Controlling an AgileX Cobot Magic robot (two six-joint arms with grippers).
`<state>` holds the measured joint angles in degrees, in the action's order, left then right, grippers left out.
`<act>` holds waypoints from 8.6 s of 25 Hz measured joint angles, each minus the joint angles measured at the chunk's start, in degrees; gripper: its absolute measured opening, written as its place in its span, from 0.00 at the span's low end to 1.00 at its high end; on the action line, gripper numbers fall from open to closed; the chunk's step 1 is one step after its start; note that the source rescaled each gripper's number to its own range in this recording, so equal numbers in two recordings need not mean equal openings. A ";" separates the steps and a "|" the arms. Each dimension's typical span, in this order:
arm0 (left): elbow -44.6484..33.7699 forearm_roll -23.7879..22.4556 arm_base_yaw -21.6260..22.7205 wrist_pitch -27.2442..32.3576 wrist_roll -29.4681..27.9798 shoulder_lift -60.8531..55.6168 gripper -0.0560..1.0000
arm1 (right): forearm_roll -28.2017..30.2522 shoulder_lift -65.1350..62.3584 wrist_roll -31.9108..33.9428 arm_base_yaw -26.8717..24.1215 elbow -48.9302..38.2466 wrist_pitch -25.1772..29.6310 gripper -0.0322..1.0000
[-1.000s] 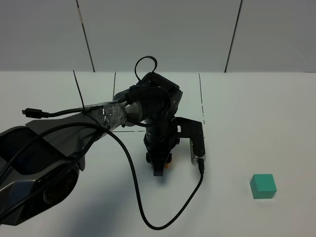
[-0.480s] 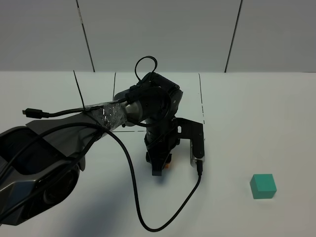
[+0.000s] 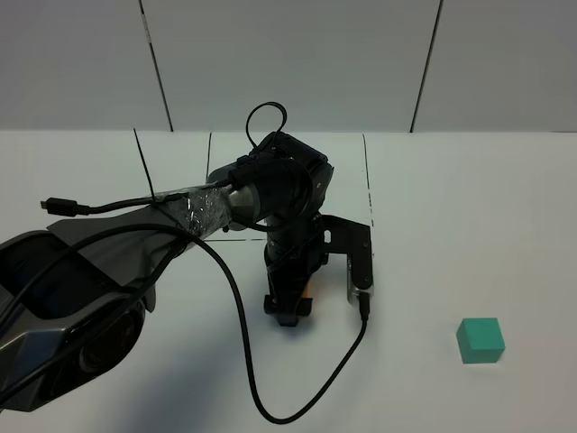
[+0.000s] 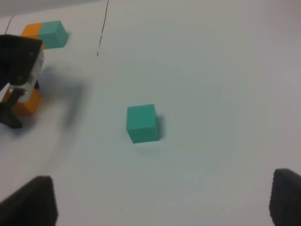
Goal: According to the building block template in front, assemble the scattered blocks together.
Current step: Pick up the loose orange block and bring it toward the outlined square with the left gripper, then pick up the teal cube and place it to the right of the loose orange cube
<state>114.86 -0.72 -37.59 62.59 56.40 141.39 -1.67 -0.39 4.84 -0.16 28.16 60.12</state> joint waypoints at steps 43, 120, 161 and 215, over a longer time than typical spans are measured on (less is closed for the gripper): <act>-43.56 -0.86 35.21 -6.47 -50.44 -59.37 0.83 | 0.00 0.00 0.00 0.00 0.00 0.00 0.81; -85.85 10.64 34.19 -1.38 -46.56 -141.67 0.64 | 0.00 0.00 0.01 0.00 0.00 0.00 0.81; -85.85 10.64 34.19 -1.33 -46.56 -141.67 0.64 | -2.79 98.80 0.43 10.96 27.54 -17.16 1.00; -85.85 10.64 34.19 -1.33 -46.51 -141.67 0.64 | 2.11 111.70 -3.27 8.24 32.54 -17.08 0.03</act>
<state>29.01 9.92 -3.41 61.27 9.89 -0.28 0.44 111.31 1.57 8.07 60.70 43.04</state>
